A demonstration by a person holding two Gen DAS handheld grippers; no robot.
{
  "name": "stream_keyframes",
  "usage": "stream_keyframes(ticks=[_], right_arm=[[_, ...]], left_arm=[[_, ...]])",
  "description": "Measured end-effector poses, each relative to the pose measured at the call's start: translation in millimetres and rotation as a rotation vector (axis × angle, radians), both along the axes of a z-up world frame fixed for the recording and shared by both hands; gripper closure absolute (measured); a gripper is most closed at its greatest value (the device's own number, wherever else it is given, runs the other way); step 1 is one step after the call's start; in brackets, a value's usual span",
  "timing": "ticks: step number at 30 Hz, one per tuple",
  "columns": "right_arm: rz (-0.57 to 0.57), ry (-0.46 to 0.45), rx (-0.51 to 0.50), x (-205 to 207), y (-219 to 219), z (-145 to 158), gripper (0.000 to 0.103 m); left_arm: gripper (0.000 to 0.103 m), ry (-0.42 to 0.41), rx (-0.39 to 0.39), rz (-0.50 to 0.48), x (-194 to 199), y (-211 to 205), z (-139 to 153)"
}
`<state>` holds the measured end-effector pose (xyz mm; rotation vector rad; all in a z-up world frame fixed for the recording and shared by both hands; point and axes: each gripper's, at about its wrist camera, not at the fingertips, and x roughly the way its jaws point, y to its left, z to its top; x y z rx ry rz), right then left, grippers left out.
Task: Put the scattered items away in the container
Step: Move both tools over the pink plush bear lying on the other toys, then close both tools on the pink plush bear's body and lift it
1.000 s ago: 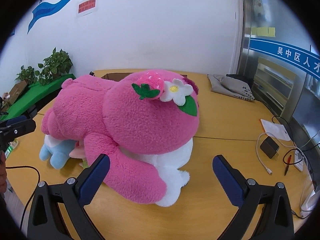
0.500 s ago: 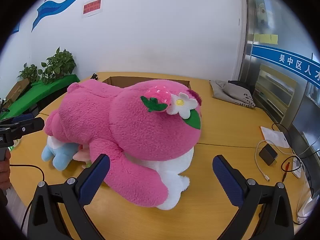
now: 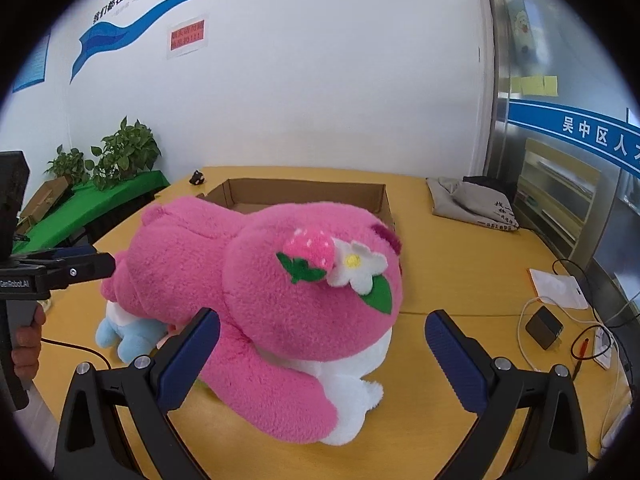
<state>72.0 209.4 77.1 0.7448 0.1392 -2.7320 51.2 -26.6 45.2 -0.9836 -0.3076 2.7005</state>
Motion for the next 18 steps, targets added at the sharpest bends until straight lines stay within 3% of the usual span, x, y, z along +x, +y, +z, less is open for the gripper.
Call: stream_keyframes(ticks=[5,10,12,13,14,16,18], right_arm=[[0.025,0.074,-0.073,-24.2,5.0,19.8,0.000],[0.051,-0.032,-0.116,-83.7,8.3,-16.8,0.001],[0.084,-0.071,-0.185,-95.7,11.1,-28.0,0.001],[0.105,-0.100,-0.235,-100.2,12.4,-31.4,0.001],[0.120,-0.109,-0.253,-102.2,11.9,-33.3,0.003],[0.127,-0.074,-0.216,-99.2,5.6,-34.5,0.019],[0.124,-0.050,-0.223,-92.9,2.0,-33.6,0.027]], left_arm=[[0.000,-0.072,0.071,-0.046,-40.7,-12.8,-13.3],[0.001,-0.140,0.214,-0.088,-73.7,-30.9,-39.2],[0.014,-0.123,0.194,-0.117,-73.3,-28.3,-37.2],[0.026,-0.117,0.191,-0.146,-72.0,-25.6,-35.2],[0.029,-0.113,0.181,-0.150,-71.1,-24.0,-34.0],[0.040,-0.114,0.186,-0.156,-70.8,-24.4,-33.0],[0.050,-0.110,0.220,-0.153,-67.9,-28.6,-30.4]])
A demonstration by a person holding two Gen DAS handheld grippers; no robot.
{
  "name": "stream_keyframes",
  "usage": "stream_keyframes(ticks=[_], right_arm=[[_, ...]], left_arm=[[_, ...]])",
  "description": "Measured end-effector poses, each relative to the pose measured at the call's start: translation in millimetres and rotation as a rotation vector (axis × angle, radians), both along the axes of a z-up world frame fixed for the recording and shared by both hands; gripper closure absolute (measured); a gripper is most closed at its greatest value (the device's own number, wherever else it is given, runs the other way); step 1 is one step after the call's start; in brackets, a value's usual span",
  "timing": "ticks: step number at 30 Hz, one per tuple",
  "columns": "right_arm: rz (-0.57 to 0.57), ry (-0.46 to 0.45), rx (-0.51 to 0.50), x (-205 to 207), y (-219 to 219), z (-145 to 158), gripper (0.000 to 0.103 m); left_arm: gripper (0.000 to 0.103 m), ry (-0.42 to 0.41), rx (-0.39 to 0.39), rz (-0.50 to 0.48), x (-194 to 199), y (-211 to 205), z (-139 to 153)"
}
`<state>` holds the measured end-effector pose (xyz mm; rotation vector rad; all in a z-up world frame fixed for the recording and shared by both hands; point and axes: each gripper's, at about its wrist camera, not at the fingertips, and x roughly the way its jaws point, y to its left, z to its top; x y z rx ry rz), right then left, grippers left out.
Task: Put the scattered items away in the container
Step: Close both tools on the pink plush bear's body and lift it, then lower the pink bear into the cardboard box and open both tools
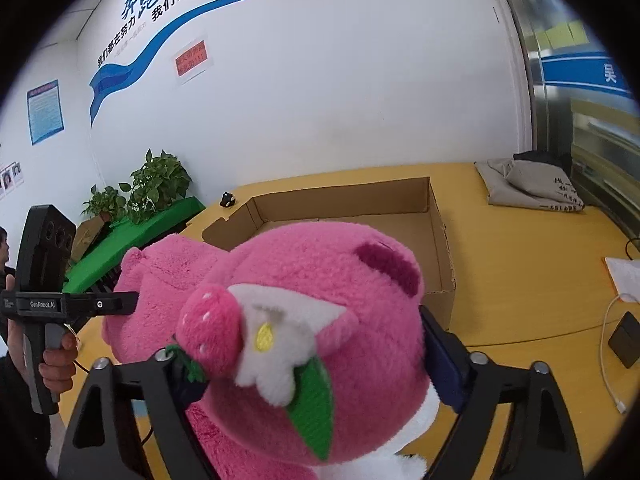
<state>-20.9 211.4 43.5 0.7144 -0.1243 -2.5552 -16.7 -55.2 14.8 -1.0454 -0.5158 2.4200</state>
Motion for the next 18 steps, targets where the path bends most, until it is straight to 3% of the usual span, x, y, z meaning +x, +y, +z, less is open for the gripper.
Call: stream_keyframes(ticks=[2,4,10,13,18], right_arm=[[-0.003,0.024,-0.017,8.5,-0.9,5.2,0.035],[-0.004,0.052,-0.025,15.6,-2.5,13.8,0.040],[-0.003,0.154,-0.082,9.5,-4.1,54.9,0.042],[0.007,0.213,-0.084,-16.7,-10.7,81.7,0.042],[0.007,0.283,-0.129,-99.8,-15.1,118.0,0.042]], left_arm=[[0.062,0.011,0.015,0.006,3.8,-1.7,6.2],[0.066,0.028,0.010,0.011,5.5,0.0,16.7],[0.067,0.137,0.011,0.054,-9.1,-2.3,68.5],[0.067,0.179,-0.034,0.060,-45.9,-7.6,99.1],[0.067,0.204,-0.058,0.051,-141.9,-16.7,132.7]])
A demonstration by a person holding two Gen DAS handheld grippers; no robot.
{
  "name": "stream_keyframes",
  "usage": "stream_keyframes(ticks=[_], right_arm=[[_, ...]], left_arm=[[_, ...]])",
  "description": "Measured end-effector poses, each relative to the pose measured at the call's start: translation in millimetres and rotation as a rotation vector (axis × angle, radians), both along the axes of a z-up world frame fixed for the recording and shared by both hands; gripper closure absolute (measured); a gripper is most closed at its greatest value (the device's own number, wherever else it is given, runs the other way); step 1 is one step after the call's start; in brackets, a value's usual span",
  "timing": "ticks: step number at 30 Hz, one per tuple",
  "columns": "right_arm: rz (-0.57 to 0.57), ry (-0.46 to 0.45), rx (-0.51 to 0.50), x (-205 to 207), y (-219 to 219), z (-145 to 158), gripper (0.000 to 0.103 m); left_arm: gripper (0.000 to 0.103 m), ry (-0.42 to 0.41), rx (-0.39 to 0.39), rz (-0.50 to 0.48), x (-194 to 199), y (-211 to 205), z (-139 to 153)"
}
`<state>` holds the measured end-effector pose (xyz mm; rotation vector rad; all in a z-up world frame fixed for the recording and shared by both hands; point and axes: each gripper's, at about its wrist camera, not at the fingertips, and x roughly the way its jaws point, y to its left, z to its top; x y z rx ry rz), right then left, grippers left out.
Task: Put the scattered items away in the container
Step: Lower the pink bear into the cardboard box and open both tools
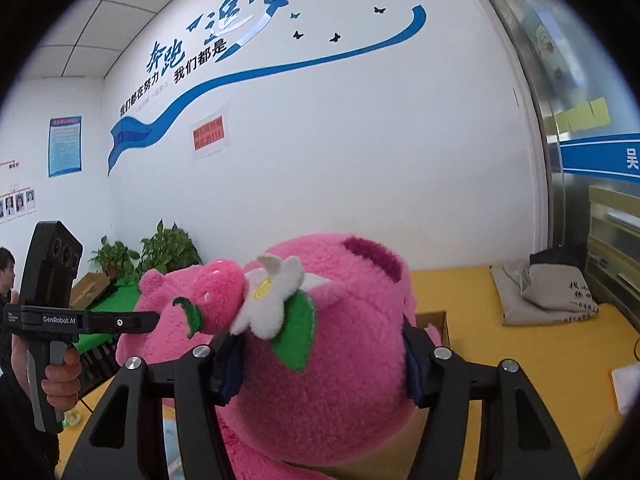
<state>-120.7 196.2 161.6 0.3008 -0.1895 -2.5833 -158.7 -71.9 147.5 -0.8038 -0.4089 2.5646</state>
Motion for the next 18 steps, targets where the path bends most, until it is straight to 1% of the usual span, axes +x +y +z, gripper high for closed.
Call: stream_keyframes(ticks=[2,4,5,6,7,8,9,10,11,12,13,14,15,16,17,18], right_arm=[[-0.004,-0.020,-0.022,-46.5,-0.5,3.7,0.042],[-0.015,-0.056,-0.021,-88.9,-2.3,-5.3,0.042],[-0.022,-0.073,-0.016,-107.8,-3.8,-14.5,0.042],[-0.031,-0.096,-0.013,-125.2,-5.5,-27.4,0.040],[-0.050,-0.138,0.006,-146.1,-8.9,-47.9,0.036],[-0.064,-0.196,0.026,-164.9,-12.5,-68.7,0.035],[-0.077,-0.276,0.045,-183.0,-15.4,-91.7,0.032],[-0.098,-0.367,0.072,-199.9,-18.2,-118.0,0.032],[-0.114,-0.466,0.110,-213.9,-22.1,-144.7,0.032],[-0.121,-0.543,0.151,-222.3,-26.0,-165.8,0.032],[-0.134,-0.602,0.197,-225.4,-30.5,-179.7,0.027],[-0.139,-0.586,0.207,-222.9,-32.2,-178.0,0.023],[-0.130,-0.554,0.216,-218.8,-35.0,-170.6,0.019],[-0.112,-0.529,0.234,-213.8,-38.6,-162.5,0.019],[-0.090,-0.511,0.246,-208.7,-41.3,-153.6,0.018],[-0.076,-0.497,0.251,-201.6,-42.8,-144.5,0.016]], left_arm=[[0.066,-0.020,-0.001,0.000,-41.4,-3.0,-2.3],[0.066,-0.060,-0.008,0.017,-83.1,-5.6,-17.4],[0.066,-0.081,-0.015,0.029,-102.2,-6.9,-29.2],[0.066,-0.115,-0.020,0.053,-123.9,-9.1,-48.0],[0.066,-0.159,-0.029,0.075,-142.1,-10.0,-68.4],[0.066,-0.204,-0.044,0.091,-156.3,-10.2,-88.9],[0.068,-0.262,-0.061,0.097,-171.4,-9.8,-114.7],[0.076,-0.314,-0.069,0.081,-182.3,-7.8,-137.9],[0.077,-0.370,-0.083,0.058,-190.2,-4.2,-159.8],[0.077,-0.411,-0.108,0.039,-193.5,1.2,-177.7],[0.076,-0.430,-0.152,0.040,-192.3,7.1,-187.3],[0.073,-0.423,-0.184,0.051,-188.1,11.7,-189.7],[0.069,-0.412,-0.205,0.057,-183.0,13.7,-185.8],[0.062,-0.408,-0.215,0.062,-177.0,14.6,-180.1],[0.056,-0.391,-0.215,0.064,-168.6,13.9,-169.2],[0.053,-0.363,-0.214,0.065,-158.3,13.5,-155.2]])
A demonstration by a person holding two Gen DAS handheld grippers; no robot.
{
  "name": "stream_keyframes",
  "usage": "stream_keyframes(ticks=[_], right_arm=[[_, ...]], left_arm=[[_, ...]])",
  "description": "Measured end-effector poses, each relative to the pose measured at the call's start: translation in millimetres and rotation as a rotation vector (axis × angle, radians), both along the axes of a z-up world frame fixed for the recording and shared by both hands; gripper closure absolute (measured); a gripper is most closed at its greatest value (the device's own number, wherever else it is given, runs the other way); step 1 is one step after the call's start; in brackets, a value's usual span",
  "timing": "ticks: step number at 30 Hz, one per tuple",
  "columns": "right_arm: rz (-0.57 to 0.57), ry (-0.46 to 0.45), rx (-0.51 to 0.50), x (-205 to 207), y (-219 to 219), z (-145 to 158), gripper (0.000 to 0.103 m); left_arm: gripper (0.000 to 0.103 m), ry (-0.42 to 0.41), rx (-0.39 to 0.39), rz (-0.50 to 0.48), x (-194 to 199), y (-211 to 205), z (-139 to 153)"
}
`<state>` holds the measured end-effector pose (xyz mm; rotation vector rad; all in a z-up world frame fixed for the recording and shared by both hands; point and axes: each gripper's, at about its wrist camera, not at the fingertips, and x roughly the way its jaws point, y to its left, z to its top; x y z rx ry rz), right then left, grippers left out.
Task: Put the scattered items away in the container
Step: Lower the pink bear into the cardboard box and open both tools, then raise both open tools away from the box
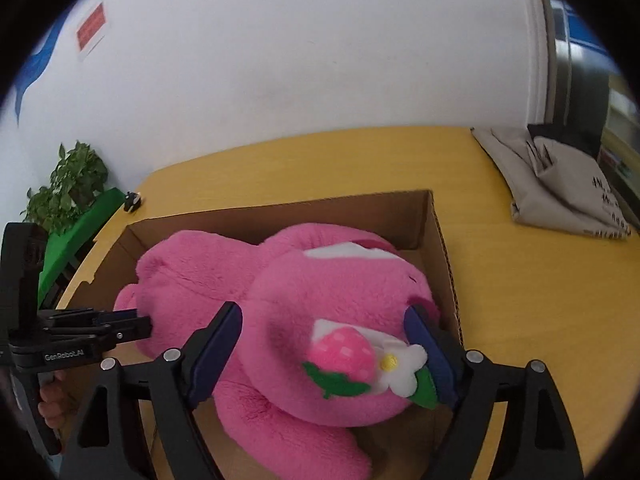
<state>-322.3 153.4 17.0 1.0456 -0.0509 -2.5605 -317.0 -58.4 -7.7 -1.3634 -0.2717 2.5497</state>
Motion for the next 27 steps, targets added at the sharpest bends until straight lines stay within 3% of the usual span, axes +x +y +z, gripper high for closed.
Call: stream_keyframes(ticks=[2,4,6,8,12,20,27], right_arm=[[0.007,0.035,-0.017,19.9,3.6,20.7,0.013],[0.008,0.087,-0.038,45.5,8.8,46.6,0.010],[0.016,0.144,-0.054,77.7,9.5,73.1,0.002],[0.025,0.195,-0.074,115.0,15.2,96.8,0.000],[0.055,0.255,-0.103,182.7,21.6,122.5,0.000],[-0.005,0.280,-0.012,282.4,12.6,108.5,0.000],[-0.055,0.274,0.002,319.9,17.2,95.0,0.000]], left_arm=[[0.035,0.069,-0.025,0.012,24.8,-1.3,30.2],[0.020,0.158,-0.110,0.069,59.7,0.4,64.8],[0.011,0.266,-0.212,0.148,106.2,6.2,102.0],[0.000,0.362,-0.298,0.218,150.6,13.9,131.3],[0.000,0.491,-0.375,0.348,228.1,9.0,161.1],[0.000,0.504,-0.395,0.419,329.0,14.6,154.0],[0.000,0.435,-0.375,0.389,352.0,24.2,122.4]])
